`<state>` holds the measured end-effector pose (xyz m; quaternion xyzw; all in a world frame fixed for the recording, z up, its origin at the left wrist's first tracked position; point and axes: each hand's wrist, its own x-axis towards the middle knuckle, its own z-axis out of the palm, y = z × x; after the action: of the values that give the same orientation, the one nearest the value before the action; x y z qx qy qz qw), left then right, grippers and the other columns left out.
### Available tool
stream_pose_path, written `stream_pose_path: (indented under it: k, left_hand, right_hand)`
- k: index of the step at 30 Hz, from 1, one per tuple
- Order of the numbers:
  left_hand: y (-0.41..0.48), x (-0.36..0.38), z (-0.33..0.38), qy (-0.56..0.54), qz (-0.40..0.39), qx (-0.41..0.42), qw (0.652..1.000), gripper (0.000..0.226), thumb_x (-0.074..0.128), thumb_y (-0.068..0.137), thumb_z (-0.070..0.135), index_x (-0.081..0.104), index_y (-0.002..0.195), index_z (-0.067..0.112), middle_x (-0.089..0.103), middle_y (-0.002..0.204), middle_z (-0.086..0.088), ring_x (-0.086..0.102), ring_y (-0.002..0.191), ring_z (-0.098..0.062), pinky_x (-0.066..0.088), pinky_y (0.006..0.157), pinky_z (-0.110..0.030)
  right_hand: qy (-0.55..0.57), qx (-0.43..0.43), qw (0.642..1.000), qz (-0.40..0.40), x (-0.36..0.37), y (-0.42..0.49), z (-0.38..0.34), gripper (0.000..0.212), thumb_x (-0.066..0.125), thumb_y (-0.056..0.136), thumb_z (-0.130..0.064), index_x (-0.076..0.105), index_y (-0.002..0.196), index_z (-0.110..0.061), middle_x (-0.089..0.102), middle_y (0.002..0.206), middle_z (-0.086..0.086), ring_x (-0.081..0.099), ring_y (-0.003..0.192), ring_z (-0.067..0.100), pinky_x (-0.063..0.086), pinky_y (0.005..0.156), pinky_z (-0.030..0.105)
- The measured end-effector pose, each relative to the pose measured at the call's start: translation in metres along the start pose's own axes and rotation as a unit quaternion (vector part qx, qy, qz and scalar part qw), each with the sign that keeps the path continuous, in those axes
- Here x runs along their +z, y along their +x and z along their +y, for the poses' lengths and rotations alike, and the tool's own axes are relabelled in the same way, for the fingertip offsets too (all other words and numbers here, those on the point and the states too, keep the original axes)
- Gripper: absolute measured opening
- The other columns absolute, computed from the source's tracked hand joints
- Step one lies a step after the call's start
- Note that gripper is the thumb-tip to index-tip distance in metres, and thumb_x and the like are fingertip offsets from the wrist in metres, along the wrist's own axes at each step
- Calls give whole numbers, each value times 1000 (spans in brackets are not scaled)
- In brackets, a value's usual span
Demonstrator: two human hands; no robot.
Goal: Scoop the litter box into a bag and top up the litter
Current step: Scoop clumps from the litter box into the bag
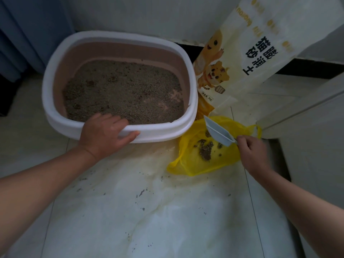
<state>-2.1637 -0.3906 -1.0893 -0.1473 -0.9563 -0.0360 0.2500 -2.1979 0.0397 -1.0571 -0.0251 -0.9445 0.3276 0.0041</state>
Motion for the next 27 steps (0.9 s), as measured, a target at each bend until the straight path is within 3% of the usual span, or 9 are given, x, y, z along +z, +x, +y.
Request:
stream_pose_path:
  k: [4,8,12,15,18,20,23,27]
  left_hand:
    - [0,1,0,-5,-1,1,1000,49,48,97,56,60,71,17,57,66,-5,56,63,-28,36,60,-37]
    - [-1,2,-2,-6,-9,0,1000,50,48,97,58,59,71,17,57,67,-5,55,64,-28,36,61,-36]
    - [-1,4,-1,-1,-4,-4,1000,49,49,97,57,60,72,17,57,67,-4,55,64,-27,37,61,-36]
    - [-1,4,-1,4,3,-10,1000,46,52,94,57,59,71,17,56,67,-4,56,64,-28,38,61,-36]
    - [1,2,1,-2,10,-13,1000,47,54,94,57,59,69,18,56,66,-4,55,64,-27,36,61,-36]
    - [1,2,2,-2,22,-15,1000,46,56,93,57,59,69,18,56,66,-4,54,63,-27,34,60,-35]
    - [1,3,1,-3,38,-15,999,44,58,92,57,59,70,18,56,66,-3,53,63,-26,35,61,-35]
    - [1,5,1,-6,50,-13,999,44,58,92,56,58,69,19,55,66,-2,51,62,-25,35,60,-35]
  right_hand:
    - [37,-5,999,31,4,9,-20,44,40,96,-37,41,58,-12,33,53,2,30,49,15,21,51,30]
    - [59,-71,995,25,15,20,-60,45,41,101,-37,48,63,-14,38,52,-1,33,46,8,23,46,27]
    - [32,-99,994,-41,31,27,-97,39,41,102,-48,60,81,-22,53,60,1,47,52,18,38,46,38]
    - [-22,-116,991,-66,42,42,-123,29,43,101,-50,58,95,-26,59,68,-2,56,57,21,48,49,46]
    - [-125,-137,980,-73,53,65,-146,32,46,101,-48,58,122,-27,69,92,-1,63,74,24,45,53,33]
    - [-214,-148,962,-86,63,83,-161,36,49,100,-44,58,130,-27,71,105,4,66,87,28,49,62,34]
    - [-342,-137,923,-112,83,112,-180,32,50,100,-38,63,126,-26,70,96,7,65,80,29,48,59,32]
    - [-444,-132,879,-111,110,142,-190,20,53,98,-32,67,108,-22,64,82,4,55,63,23,33,45,25]
